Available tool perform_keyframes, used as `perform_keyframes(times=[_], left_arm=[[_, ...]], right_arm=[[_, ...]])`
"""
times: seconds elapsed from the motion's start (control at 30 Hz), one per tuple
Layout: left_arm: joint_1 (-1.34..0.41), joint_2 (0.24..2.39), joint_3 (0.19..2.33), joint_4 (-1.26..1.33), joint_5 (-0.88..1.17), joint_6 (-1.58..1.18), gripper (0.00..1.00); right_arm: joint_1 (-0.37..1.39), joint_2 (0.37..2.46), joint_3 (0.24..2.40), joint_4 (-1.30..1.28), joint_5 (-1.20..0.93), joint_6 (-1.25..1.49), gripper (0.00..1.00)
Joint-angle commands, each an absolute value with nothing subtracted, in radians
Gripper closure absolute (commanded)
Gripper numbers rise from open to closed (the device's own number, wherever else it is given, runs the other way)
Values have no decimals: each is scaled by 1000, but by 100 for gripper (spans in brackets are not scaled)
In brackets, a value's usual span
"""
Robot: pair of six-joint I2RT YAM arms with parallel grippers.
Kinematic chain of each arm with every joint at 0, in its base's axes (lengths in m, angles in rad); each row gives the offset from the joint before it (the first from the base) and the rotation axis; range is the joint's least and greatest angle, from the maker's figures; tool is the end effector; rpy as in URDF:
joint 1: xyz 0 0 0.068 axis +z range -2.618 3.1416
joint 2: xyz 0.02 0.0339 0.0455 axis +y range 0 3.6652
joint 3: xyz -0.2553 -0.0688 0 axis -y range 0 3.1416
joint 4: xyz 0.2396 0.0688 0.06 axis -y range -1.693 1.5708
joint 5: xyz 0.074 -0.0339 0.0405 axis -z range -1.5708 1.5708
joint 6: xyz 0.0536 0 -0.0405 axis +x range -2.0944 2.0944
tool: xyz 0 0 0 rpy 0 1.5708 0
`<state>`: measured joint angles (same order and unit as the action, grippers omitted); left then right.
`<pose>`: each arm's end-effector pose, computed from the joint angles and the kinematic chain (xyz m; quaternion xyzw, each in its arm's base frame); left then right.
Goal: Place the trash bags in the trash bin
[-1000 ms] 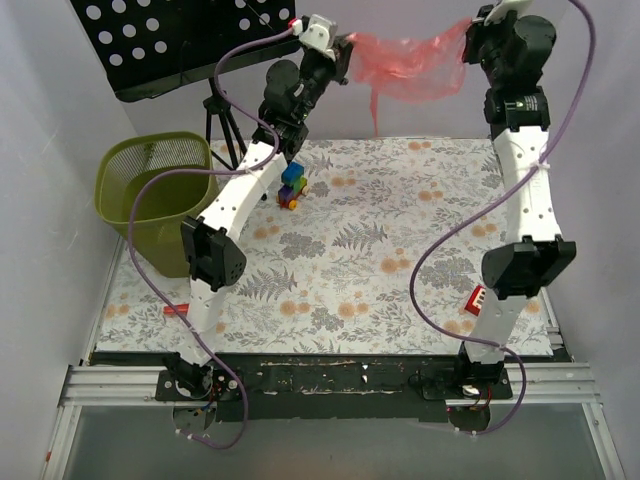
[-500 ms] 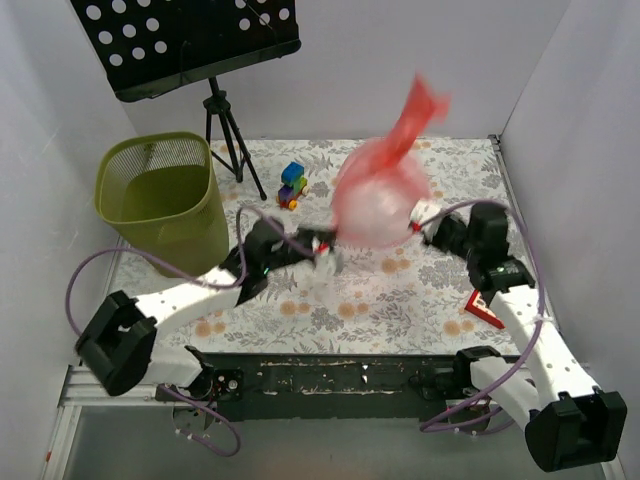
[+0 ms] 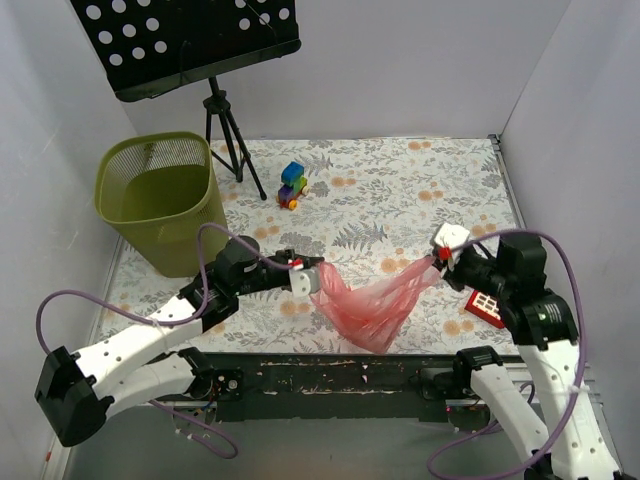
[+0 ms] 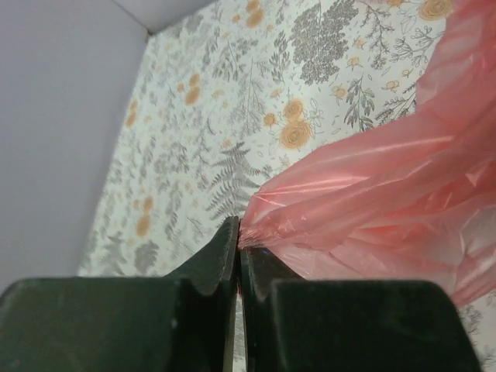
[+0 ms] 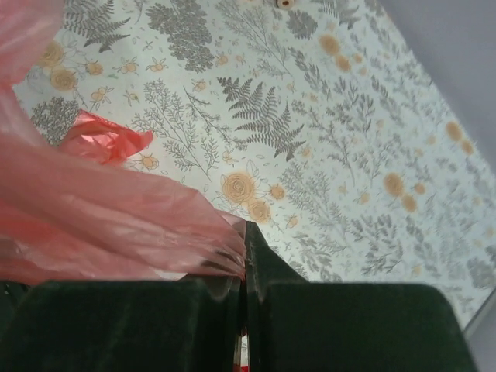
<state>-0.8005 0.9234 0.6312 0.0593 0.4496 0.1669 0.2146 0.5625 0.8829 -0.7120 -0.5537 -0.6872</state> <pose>0.1446 -0.1825 0.2774 0.4780 0.6127 -0.3545 0.5200 0.1143 0.0537 0.3364 -0.4852 0.6534 0.0957 0.5732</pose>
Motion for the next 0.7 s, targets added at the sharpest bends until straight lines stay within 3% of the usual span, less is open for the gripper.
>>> perform_keyframes(times=[0.0, 0.17, 0.27, 0.4, 0.47, 0.57, 0.67], left_arm=[[-798, 1032, 773, -72, 202, -226, 100], [-759, 1283, 1018, -225, -69, -465, 100], [-684, 1472, 1174, -271, -101, -518, 100], [-609, 1786, 1599, -369, -83, -542, 100], [-598, 1984, 1878, -425, -54, -494, 100], [-595, 2181, 2327, -379, -41, -372, 100], [-597, 2223, 2537, -17, -15, -229, 100]], right_arm=[[215, 652, 917, -577, -375, -376, 99], [215, 794, 925, -456, -152, -288, 99], [213, 975, 969, -330, -7, -310, 99], [175, 1274, 1154, -198, 83, -368, 99], [128, 1444, 1344, -205, 81, -368, 99], [97, 1707, 1853, -325, 121, -318, 99], [94, 1895, 2462, -322, 108, -305, 99]])
